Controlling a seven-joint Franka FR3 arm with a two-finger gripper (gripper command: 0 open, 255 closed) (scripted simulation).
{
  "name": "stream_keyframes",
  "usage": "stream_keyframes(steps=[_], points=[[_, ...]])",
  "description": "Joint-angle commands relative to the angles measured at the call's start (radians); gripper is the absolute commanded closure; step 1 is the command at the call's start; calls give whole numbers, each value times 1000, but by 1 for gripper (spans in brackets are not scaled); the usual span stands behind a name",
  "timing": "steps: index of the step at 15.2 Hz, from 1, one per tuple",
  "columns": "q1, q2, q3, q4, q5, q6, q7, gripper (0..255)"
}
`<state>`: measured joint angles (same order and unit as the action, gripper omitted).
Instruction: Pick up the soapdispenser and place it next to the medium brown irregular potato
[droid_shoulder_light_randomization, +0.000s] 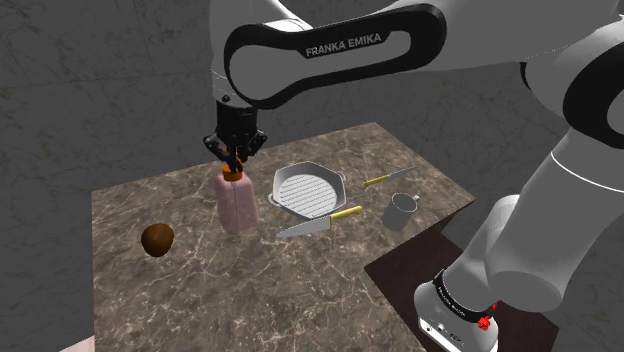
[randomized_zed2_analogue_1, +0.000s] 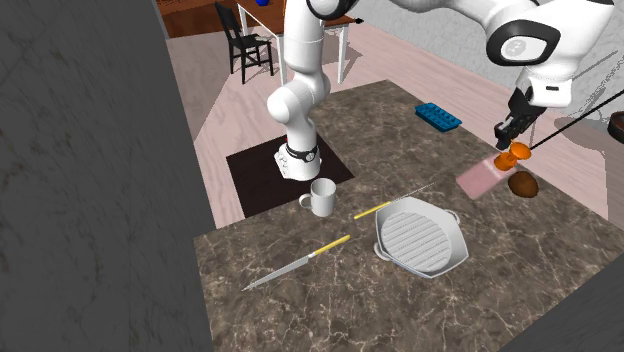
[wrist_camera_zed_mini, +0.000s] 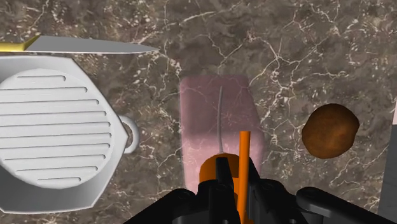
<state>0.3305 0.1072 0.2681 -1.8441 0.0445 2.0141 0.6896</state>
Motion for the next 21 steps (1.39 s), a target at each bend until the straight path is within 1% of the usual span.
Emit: stream_keyframes(steps=[1, 8, 16, 17, 21], points=[[0, 6, -1, -18, -1, 25, -2, 255], [2, 36, -1, -83, -8, 118, -2, 255], [2, 36, -1, -83, -8, 118, -2, 255], [2, 36, -1, -83, -8, 118, -2, 0], [2, 36, -1, -83, -8, 118, -2, 0]])
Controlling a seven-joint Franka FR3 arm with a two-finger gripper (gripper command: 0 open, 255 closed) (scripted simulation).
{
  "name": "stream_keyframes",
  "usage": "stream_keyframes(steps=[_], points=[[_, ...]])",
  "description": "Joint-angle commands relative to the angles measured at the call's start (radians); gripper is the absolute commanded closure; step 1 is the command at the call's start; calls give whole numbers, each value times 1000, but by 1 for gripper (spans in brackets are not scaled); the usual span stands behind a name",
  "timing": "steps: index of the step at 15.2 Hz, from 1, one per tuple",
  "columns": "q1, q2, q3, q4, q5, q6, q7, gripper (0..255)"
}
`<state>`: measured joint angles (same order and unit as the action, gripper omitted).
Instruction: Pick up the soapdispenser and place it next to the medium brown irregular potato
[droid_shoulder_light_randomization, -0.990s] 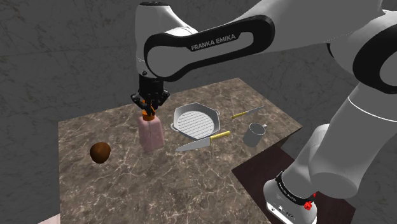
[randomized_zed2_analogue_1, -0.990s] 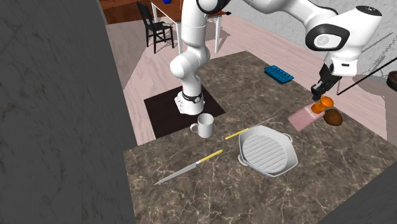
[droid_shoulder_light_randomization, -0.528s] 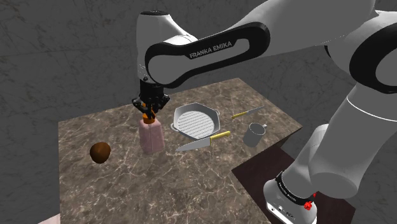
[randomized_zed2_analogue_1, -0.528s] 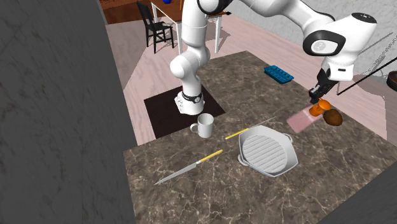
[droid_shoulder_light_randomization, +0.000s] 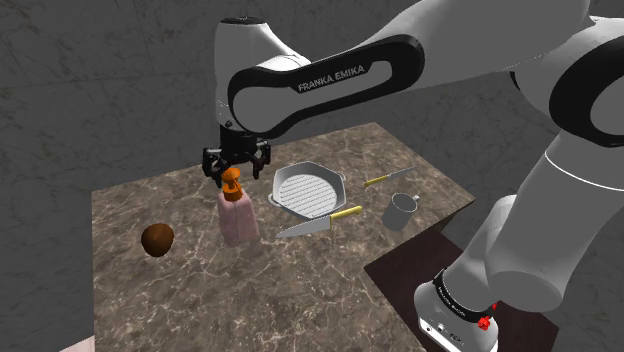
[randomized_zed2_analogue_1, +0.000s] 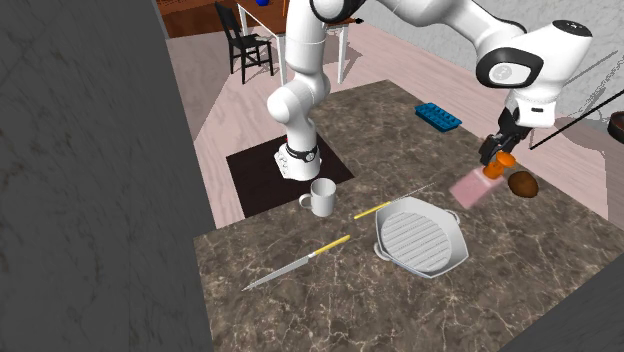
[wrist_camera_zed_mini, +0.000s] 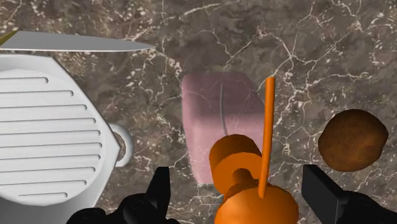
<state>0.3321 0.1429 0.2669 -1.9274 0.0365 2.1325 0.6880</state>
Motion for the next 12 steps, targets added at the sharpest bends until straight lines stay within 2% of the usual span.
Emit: stream_keyframes(steps=[1, 5, 12], points=[[0, 0, 0, 0, 0, 0, 0, 0], [-7, -46, -2, 72, 12, -117, -8, 0], [-7, -46, -2, 72, 12, -117, -8, 0]])
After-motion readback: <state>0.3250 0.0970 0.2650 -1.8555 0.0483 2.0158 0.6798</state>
